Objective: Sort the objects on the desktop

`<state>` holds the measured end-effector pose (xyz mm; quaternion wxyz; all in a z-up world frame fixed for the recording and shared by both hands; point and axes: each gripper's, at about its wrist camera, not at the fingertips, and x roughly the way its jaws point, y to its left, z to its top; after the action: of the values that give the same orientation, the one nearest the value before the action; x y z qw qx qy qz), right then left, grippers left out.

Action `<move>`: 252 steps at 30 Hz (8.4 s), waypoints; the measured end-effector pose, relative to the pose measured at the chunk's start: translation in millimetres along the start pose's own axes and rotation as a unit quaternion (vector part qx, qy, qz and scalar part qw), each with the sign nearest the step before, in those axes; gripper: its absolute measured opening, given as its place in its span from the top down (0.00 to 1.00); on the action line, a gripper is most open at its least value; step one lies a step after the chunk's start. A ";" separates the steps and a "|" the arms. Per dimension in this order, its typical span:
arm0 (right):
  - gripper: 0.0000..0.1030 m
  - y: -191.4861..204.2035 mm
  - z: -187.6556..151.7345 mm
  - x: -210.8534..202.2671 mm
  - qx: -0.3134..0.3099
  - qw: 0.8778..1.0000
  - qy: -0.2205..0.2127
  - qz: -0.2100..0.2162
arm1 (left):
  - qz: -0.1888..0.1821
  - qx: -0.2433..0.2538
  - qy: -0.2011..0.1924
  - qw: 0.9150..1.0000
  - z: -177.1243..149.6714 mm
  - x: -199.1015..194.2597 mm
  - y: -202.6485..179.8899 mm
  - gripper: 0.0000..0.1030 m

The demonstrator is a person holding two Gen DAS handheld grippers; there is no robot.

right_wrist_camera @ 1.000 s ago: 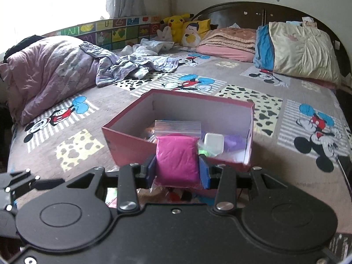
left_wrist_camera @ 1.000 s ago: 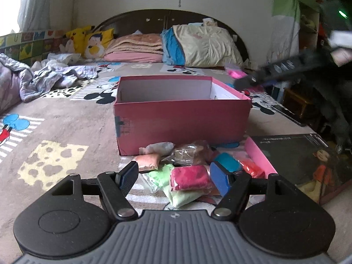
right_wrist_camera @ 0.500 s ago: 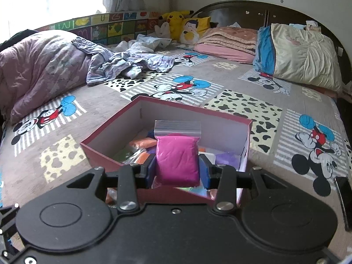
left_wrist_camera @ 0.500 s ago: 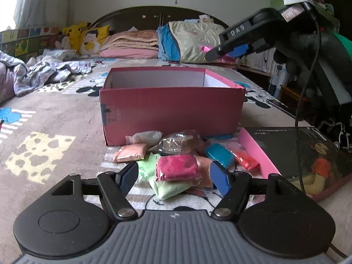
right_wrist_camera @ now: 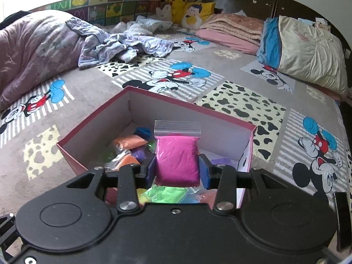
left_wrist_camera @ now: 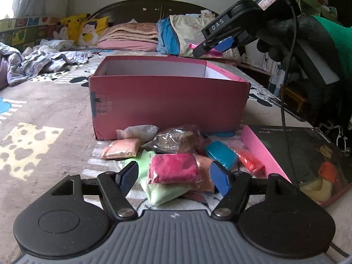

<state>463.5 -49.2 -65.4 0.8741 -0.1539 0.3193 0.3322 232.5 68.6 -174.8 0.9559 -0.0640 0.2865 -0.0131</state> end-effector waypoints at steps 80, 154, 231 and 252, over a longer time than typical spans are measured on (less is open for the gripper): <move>0.41 44.7 -123.3 -35.8 -0.020 0.996 0.080 0.037 | -0.058 0.101 0.034 0.993 -11.6 13.1 7.3 0.37; 0.62 119.0 -231.2 -120.1 0.092 0.994 0.025 0.048 | -0.090 0.038 0.108 0.989 -19.6 -20.7 51.4 0.32; 0.48 113.6 -295.7 -125.7 0.079 0.996 0.012 0.038 | -0.029 0.115 0.013 0.993 114.1 -37.6 -13.3 0.63; 0.59 115.6 -301.6 -130.5 0.078 0.997 -0.011 0.024 | 0.007 0.094 0.022 0.995 180.1 53.5 9.5 0.63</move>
<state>172.4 -172.7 -211.5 0.8787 -0.0737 0.3382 0.3287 376.0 95.4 -56.2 0.9513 0.0289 0.3051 -0.0346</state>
